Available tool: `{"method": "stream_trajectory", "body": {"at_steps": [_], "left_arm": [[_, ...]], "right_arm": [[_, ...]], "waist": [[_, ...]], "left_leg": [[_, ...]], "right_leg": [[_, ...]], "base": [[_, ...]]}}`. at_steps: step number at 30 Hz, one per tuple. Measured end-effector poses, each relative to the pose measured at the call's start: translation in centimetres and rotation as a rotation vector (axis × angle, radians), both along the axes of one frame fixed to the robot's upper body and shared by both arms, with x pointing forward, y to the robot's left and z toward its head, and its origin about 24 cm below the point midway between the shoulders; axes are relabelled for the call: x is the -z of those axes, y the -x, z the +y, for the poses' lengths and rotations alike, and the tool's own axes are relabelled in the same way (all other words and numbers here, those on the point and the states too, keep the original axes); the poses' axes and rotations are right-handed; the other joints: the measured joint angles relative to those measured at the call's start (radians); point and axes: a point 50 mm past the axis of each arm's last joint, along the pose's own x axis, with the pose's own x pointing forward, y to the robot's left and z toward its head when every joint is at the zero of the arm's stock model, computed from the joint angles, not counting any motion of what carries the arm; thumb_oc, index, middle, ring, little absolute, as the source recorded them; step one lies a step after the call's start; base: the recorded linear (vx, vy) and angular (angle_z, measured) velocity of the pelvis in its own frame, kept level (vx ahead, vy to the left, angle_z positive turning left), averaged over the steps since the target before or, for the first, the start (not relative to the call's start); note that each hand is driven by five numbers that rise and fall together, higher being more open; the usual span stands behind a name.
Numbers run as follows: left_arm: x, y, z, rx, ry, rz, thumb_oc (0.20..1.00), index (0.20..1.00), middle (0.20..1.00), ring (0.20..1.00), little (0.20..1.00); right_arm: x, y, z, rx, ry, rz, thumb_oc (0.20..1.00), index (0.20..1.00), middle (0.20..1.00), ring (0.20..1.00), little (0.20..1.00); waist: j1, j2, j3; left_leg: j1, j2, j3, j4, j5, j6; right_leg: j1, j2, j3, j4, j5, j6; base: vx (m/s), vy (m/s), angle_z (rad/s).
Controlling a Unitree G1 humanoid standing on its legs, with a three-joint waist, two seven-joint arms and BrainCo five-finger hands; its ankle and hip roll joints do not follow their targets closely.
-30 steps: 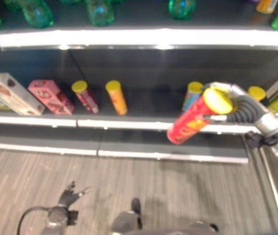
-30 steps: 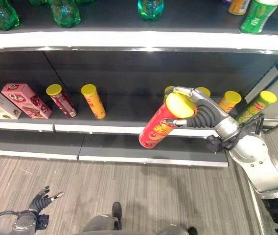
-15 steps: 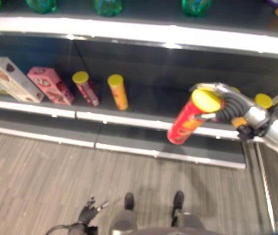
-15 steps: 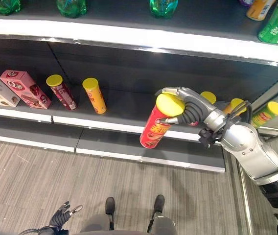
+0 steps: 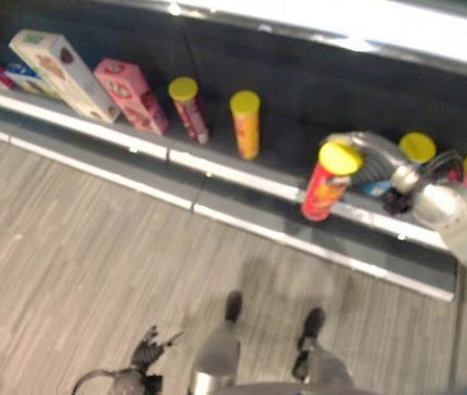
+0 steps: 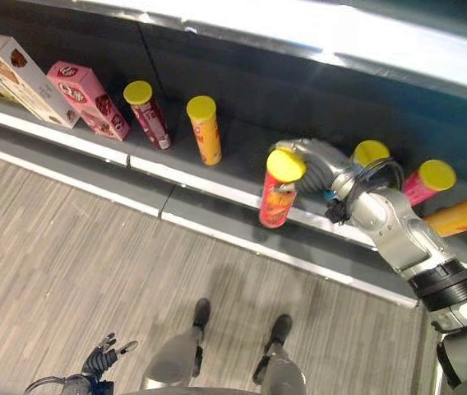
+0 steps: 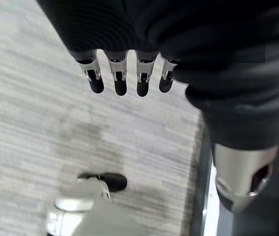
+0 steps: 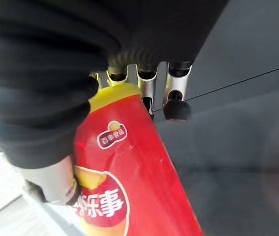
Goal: Put the goods on the table back onto the shelves and tidy them up.
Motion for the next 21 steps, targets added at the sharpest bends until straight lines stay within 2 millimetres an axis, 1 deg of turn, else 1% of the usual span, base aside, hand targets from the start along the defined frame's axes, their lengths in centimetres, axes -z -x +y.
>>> {"method": "stream_trajectory", "body": {"at_steps": [4,6,9,11,15,18,21], "left_arm": [[-0.3,-0.9,0.0,-0.001,-0.014,-0.035,1.000,1.000,1.000,1.000,1.000],[-0.3,-1.7,0.0,-0.003,-0.026,-0.048,1.000,1.000,1.000,1.000,1.000],[-0.5,-2.7,-0.6,0.018,-0.025,-0.068,1.000,1.000,1.000,1.000,1.000],[-0.7,-3.4,-0.9,0.014,-0.019,-0.094,1.000,1.000,1.000,1.000,1.000],[-0.9,-4.0,-1.2,0.027,-0.023,-0.106,1.000,1.000,1.000,1.000,1.000],[-0.9,-4.4,-1.4,0.022,-0.017,-0.116,1.000,1.000,1.000,1.000,1.000],[-0.9,-4.4,-1.4,0.021,-0.018,-0.115,1.000,1.000,1.000,1.000,1.000]], "right_arm": [[-1.6,-1.0,-1.3,0.095,0.031,-0.109,0.200,0.200,0.200,0.200,0.200],[-3.2,-1.5,-2.0,0.153,0.039,-0.197,0.200,0.200,0.200,0.200,0.200],[-4.6,-1.5,-2.5,0.195,0.026,-0.300,0.200,0.200,0.200,0.200,0.200],[-5.0,-1.5,-2.4,0.207,0.020,-0.353,0.200,0.200,0.200,0.200,0.200],[-5.6,-1.9,-2.2,0.223,0.011,-0.394,0.200,0.200,0.200,0.200,0.200],[-5.5,-2.2,-2.3,0.234,0.003,-0.390,0.200,0.200,0.200,0.200,0.200],[-5.2,-2.4,-2.1,0.234,-0.006,-0.379,0.200,0.200,0.200,0.200,0.200]], "waist": [[0.002,0.026,0.021],[0.005,0.038,0.031],[0.007,0.053,0.044],[0.020,0.060,0.055],[0.025,0.067,0.072],[0.027,0.066,0.072],[0.036,0.066,0.072]], "left_leg": [[-0.024,-0.004,-0.017,0.000,0.003,0.002],[-0.039,-0.005,-0.020,0.000,0.003,0.002],[-0.060,-0.007,-0.039,0.000,0.008,-0.001],[-0.076,-0.008,-0.047,0.000,0.009,-0.002],[-0.090,-0.014,-0.057,0.000,0.017,-0.001],[-0.098,-0.016,-0.072,0.000,0.022,-0.002],[-0.100,-0.016,-0.074,0.000,0.024,-0.001]], "right_leg": [[-0.018,-0.004,-0.009,0.000,0.000,0.000],[-0.027,-0.004,-0.014,0.000,0.000,0.000],[-0.037,-0.005,-0.032,0.000,0.000,0.000],[-0.046,-0.006,-0.033,0.000,0.000,0.000],[-0.055,-0.007,-0.039,0.000,0.000,0.000],[-0.055,-0.009,-0.054,0.000,0.000,0.000],[-0.055,-0.009,-0.056,0.000,-0.001,0.001]], "base": [[-0.02,-0.002,0.08],[-0.03,-0.007,0.13],[-0.02,-0.004,0.19],[-0.03,0.007,0.14],[-0.01,0.014,0.08],[0.00,0.011,0.12],[0.00,0.004,0.03]]}}
